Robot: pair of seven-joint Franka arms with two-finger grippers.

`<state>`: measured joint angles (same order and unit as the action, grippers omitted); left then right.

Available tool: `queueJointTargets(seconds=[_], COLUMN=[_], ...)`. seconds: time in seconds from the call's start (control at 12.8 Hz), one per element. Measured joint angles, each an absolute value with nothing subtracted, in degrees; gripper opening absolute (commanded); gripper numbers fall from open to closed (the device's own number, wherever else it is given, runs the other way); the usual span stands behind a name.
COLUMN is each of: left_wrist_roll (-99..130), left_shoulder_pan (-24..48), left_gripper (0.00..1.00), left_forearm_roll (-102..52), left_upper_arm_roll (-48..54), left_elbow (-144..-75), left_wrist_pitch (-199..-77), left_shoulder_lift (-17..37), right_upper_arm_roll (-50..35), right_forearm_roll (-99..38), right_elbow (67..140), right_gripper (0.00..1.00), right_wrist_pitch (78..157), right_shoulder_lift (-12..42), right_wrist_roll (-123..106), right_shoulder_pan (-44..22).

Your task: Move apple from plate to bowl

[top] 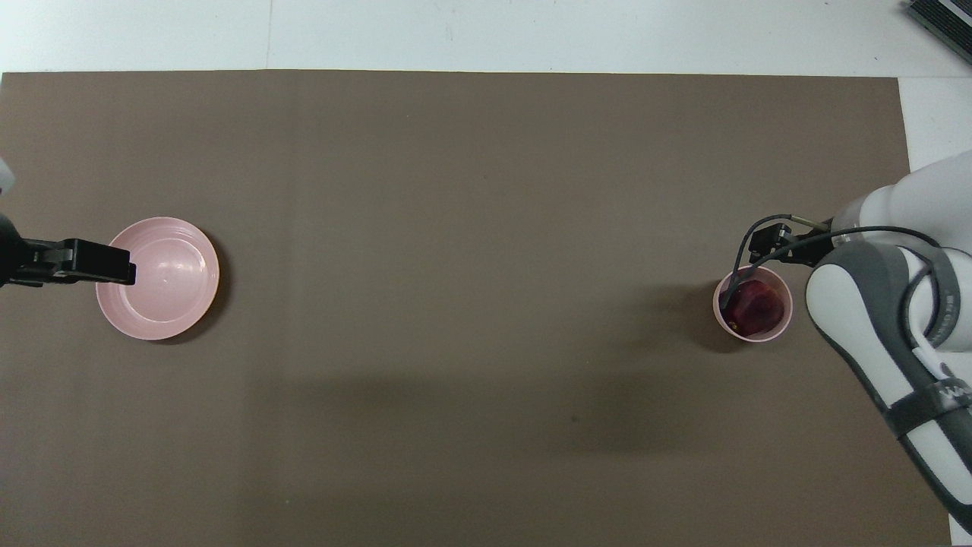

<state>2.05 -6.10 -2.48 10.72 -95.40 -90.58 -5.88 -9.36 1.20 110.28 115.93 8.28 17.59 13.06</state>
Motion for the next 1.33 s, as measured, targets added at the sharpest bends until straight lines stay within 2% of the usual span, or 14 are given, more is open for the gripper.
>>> queueJointTargets(seconds=[0.31, 0.62, 1.09, 1.33], left_wrist_roll=[2.2, 2.2, 2.2, 2.2], left_shoulder_pan=[-6.1, -6.3, -6.3, -6.3], left_gripper=[1.00, 1.00, 1.00, 1.00], left_forearm_roll=[-2.5, -2.5, -2.5, -2.5], left_upper_arm_roll=[10.7, 9.9, 9.9, 9.9], left_elbow=[-95.3, -94.6, -94.6, -94.6], left_wrist_pitch=[-90.6, -90.7, -90.7, -90.7], left_shoulder_lift=[-5.9, -5.9, -5.9, -5.9], right_upper_arm_roll=[-9.4, -9.5, -9.6, -9.4], right_forearm_roll=[1.2, 1.4, 1.5, 1.5], right_elbow=[104.1, 96.4, 85.6, 83.8], right_gripper=[1.00, 1.00, 1.00, 1.00], right_wrist_pitch=[111.8, 103.4, 85.3, 83.6], right_shoulder_lift=[8.2, 6.9, 3.8, 3.6], right_wrist_roll=[7.7, 6.3, 6.3, 6.3], right_shoulder_pan=[13.1, 12.9, 12.4, 12.5])
